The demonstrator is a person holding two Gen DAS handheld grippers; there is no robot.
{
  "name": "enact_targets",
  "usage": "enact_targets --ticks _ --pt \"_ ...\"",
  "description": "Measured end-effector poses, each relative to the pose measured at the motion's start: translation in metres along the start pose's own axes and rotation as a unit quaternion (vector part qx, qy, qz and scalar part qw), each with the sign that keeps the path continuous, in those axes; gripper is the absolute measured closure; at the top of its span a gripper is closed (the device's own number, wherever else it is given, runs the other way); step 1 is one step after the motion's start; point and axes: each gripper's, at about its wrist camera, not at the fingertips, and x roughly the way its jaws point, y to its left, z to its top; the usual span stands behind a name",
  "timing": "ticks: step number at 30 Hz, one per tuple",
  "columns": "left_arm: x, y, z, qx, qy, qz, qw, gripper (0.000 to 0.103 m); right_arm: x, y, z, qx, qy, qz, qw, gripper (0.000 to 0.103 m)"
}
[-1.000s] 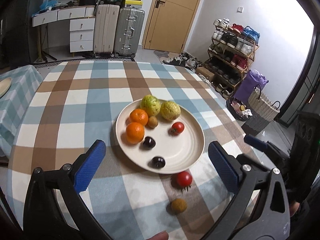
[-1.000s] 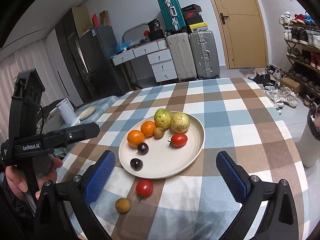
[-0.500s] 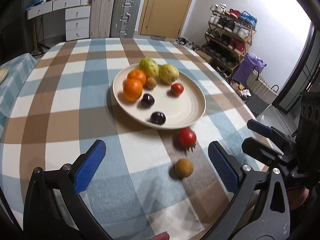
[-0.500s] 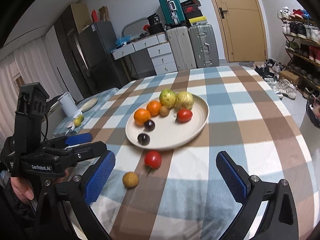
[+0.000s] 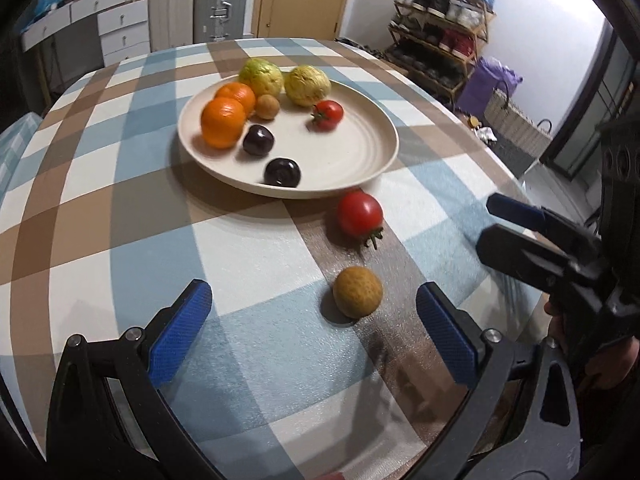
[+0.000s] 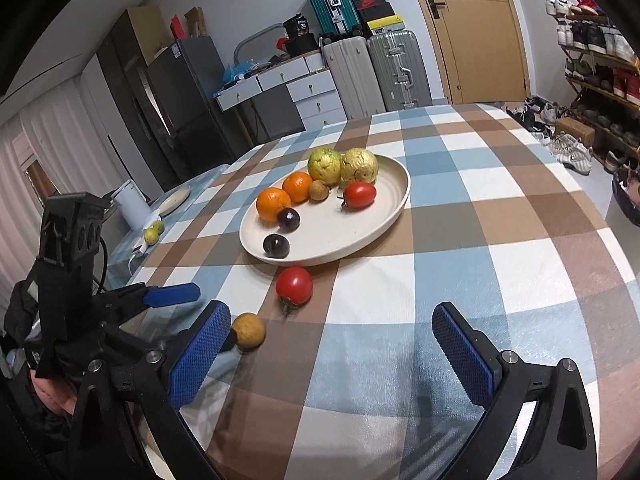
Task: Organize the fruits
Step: 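Grasp the second brown kiwi with the left tool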
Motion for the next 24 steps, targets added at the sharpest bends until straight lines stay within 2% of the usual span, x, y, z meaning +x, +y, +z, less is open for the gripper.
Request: enact_targets --ticks 4,6,10,12,14,17,24 --pt "0.003 -0.005 0.001 0.011 -0.001 -0.007 0.9999 0.005 0.003 -0.003 -0.001 0.005 0.002 0.002 1.000 0.000" --pt "0.003 -0.006 0.002 0.012 0.001 -0.014 0.9998 0.018 0.003 -0.004 0.000 0.005 0.002 0.003 1.000 0.000" --pt "0.005 -0.012 0.001 0.026 0.004 -0.029 0.9992 0.033 0.005 -0.009 0.000 0.018 0.006 0.012 1.000 0.000" --pt "0.006 -0.014 0.001 0.033 0.007 -0.034 0.9989 0.051 0.006 -0.011 0.000 0.022 0.007 0.013 1.000 0.000" --pt "0.007 -0.016 0.001 0.037 0.009 -0.041 0.9984 0.058 0.006 -0.011 0.000 0.022 0.007 0.014 1.000 0.000" --pt "0.007 -0.016 0.001 0.038 0.013 -0.047 0.9981 0.080 0.007 -0.011 0.000 0.022 0.008 0.014 1.000 0.000" --pt "-0.001 -0.010 0.001 0.027 -0.001 -0.070 0.9972 0.080 0.009 -0.010 0.001 0.019 0.016 0.015 1.000 0.000"
